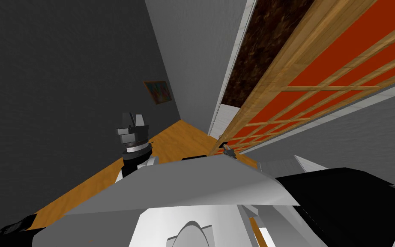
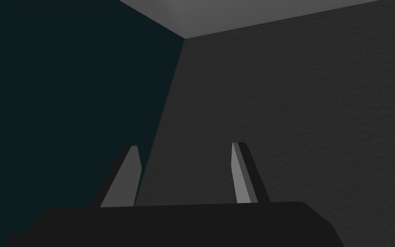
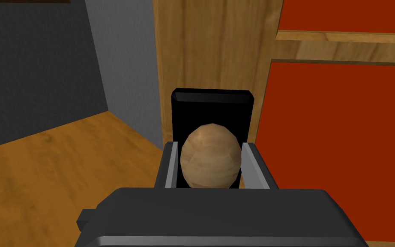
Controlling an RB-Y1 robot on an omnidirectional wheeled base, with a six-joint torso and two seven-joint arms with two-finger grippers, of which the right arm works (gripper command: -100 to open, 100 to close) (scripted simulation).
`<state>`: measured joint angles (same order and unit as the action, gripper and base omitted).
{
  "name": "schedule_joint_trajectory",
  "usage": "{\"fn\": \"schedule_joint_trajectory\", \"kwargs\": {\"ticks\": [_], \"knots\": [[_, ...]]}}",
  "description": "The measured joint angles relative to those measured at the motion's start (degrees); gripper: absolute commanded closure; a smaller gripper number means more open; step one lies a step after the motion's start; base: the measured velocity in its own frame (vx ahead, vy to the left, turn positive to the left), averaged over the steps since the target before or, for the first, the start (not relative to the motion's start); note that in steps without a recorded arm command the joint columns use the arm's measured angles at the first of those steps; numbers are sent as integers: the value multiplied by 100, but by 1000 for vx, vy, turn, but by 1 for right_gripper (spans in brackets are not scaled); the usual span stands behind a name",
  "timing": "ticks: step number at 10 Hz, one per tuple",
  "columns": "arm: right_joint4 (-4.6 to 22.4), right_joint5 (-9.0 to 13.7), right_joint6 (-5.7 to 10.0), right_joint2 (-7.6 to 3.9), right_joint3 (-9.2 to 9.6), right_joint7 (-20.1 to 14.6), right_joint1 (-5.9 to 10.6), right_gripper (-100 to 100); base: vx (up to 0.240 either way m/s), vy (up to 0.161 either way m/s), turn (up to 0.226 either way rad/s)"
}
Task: Pull the door open
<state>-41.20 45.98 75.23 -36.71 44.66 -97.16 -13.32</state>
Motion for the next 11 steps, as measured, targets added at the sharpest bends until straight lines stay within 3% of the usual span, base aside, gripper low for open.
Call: {"fn": "schedule_joint_trajectory", "kwargs": {"ticks": [11], "knots": [[365,-68,209,-18,194,-254,167,100,-193,-52,135]]}}
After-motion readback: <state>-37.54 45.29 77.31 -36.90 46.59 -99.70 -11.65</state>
